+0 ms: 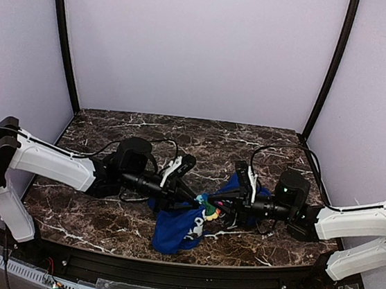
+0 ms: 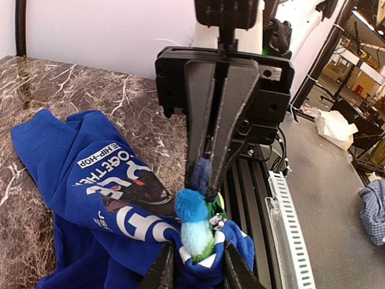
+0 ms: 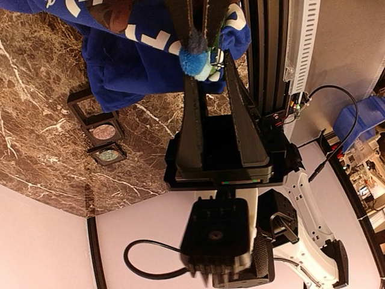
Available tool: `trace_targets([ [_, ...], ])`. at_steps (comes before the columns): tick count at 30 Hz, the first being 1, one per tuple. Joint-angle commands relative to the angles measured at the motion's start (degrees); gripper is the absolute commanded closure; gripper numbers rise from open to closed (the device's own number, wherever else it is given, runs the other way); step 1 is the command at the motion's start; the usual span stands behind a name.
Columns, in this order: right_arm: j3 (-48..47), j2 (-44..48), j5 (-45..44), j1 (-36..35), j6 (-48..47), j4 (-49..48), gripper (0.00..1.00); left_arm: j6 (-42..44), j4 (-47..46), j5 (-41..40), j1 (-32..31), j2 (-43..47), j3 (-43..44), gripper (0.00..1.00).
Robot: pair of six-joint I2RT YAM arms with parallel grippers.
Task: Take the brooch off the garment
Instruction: Open the brooch on the crumpled clothing.
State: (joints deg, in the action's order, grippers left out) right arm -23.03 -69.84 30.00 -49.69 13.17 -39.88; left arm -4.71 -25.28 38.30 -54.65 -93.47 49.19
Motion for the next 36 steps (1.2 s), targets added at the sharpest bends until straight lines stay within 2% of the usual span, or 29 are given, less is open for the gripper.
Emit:
trace_targets([
  [1, -1.2, -0.6, 0.7, 0.4, 0.8, -2.9, 1.0, 0.1, -0.7, 1.2, -0.5, -0.1, 1.4, 0.82],
  [5, -1.3, -0.8, -1.4, 0.4, 0.4, -1.9, 1.0, -0.7, -2.1, 2.1, -0.7, -0.1, 1.1, 0.97],
  [8, -1.5, -0.7, -4.2, 0.4, -0.1, 0.0, 1.0, -2.1, -3.2, 1.5, -0.8, 0.5, 0.2, 0.99],
  [9, -1.6, -0.6, -5.1, 0.3, -0.3, 0.7, 0.97, -2.4, -3.3, 0.6, -0.8, 0.9, 0.0, 0.99],
  [14, -0.8, 1.4, -9.5, -0.3, -1.6, 2.9, 0.66, -4.9, 0.0, -8.5, -0.5, 2.1, -0.5, 0.99],
  [16, -0.8, 2.1, -13.7, -1.4, -2.8, 4.5, 0.51, -6.4, 1.0, -10.7, 0.0, 2.0, -0.5, 0.99],
  [18, -1.1, 2.2, -17.8, -3.0, -4.0, 6.0, 0.43, -7.3, 2.3, -12.1, 0.2, 1.8, -0.2, 0.99],
  [20, -1.7, 1.7, -20.8, -4.4, -4.9, 7.2, 0.39, -7.7, 2.9, -12.5, 0.2, 1.3, 0.2, 0.99],
  [22, -2.3, 0.8, -22.7, -5.4, -5.4, 7.8, 0.39, -7.9, 3.0, -12.4, 0.2, 0.8, 0.5, 0.99],
  [28, -3.8, -2.0, -24.7, -6.6, -5.9, 7.8, 0.57, -7.6, 2.9, -11.1, 0.2, 0.2, 0.8, 0.99],
  [36, -5.4, -4.3, -24.7, -7.1, -6.5, 7.6, 0.66, -6.5, 3.8, -10.2, 0.2, 0.2, 1.1, 0.99],
])
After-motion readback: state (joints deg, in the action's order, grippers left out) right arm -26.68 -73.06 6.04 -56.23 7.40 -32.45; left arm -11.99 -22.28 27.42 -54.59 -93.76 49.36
